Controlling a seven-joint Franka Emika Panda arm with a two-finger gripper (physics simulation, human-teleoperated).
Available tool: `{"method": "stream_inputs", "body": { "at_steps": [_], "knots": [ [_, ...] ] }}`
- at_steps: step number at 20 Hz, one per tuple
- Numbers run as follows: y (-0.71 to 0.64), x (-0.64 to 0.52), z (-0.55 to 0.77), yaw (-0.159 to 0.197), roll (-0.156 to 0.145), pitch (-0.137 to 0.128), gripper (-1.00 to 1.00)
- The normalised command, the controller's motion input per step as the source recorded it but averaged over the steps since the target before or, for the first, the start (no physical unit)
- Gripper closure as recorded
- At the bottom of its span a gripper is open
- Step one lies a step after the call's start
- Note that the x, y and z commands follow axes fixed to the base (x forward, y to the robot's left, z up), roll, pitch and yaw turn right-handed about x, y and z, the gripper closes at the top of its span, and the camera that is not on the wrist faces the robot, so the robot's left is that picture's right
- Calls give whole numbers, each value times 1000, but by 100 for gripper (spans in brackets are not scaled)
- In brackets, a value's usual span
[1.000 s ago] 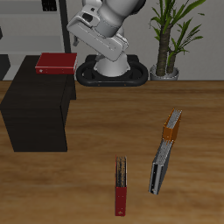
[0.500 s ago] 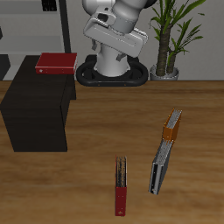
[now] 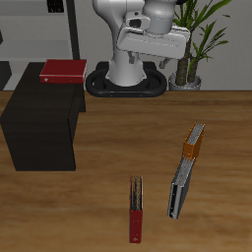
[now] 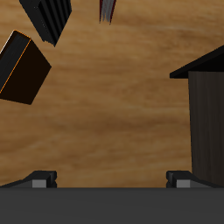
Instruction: Place the left red book flat on top of the shelf and place the orange book flat on top of the shelf
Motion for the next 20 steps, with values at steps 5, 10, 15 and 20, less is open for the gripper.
{"method": "stream_inputs", "body": {
  "at_steps": [5, 10, 15, 20],
  "knots": [
    [704, 130, 34, 3, 101, -21, -100],
    [425, 188, 127, 26, 84, -81, -100],
    [219, 232, -28, -6, 62, -13, -100],
    [342, 314, -107, 31, 101, -11, -100]
  ]
}}
